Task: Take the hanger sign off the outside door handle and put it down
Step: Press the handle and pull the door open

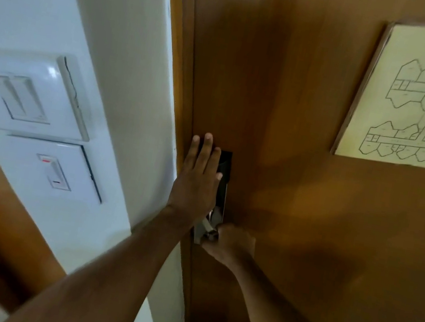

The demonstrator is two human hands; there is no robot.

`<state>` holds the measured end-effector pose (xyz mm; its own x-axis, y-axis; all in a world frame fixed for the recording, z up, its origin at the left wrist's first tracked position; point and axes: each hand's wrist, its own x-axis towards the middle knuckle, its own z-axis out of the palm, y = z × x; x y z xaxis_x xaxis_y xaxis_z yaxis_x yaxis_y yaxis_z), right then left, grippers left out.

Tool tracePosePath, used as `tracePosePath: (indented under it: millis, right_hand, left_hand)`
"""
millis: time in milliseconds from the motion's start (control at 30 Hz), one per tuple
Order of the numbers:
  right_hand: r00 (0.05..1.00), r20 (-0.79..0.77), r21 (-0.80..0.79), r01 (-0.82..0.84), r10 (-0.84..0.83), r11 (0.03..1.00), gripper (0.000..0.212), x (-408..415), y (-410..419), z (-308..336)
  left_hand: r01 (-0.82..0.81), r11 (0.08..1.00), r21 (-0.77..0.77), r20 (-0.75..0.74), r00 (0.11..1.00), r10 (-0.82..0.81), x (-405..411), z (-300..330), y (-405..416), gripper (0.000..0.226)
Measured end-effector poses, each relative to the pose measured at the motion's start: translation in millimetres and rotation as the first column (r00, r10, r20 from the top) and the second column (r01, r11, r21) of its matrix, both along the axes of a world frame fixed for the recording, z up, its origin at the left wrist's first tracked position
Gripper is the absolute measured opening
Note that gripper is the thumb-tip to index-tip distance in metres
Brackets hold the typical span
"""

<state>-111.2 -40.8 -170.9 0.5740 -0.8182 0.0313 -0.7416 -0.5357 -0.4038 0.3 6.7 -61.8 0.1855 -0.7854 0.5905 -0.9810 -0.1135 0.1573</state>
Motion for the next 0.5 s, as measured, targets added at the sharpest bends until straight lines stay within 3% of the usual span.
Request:
tracePosePath:
  millis: [167,300,500]
  right_hand:
    - [0.96,-0.24,0.044,-0.136,0.142,0.99,0.049,-16,13,20]
    - [0.902,-0.404,-0.106,-0.211,0.152,0.972,0.037,-31,46,44]
    - [0.943,-0.332,-0.216,-0.082,0.006,0.973,0.025,-66,112,41]
  left_hand:
    - [-0.082,0.996,0.025,0.097,0.992,0.08,-11,-3,25,0.057]
    - [-0.094,0.995,0.018,0.146,0.985,0.091,-23,-4,52,0.058]
    - [0.179,0.96,-0.215,0.167,0.975,-0.144,-13,-24,97,0.054]
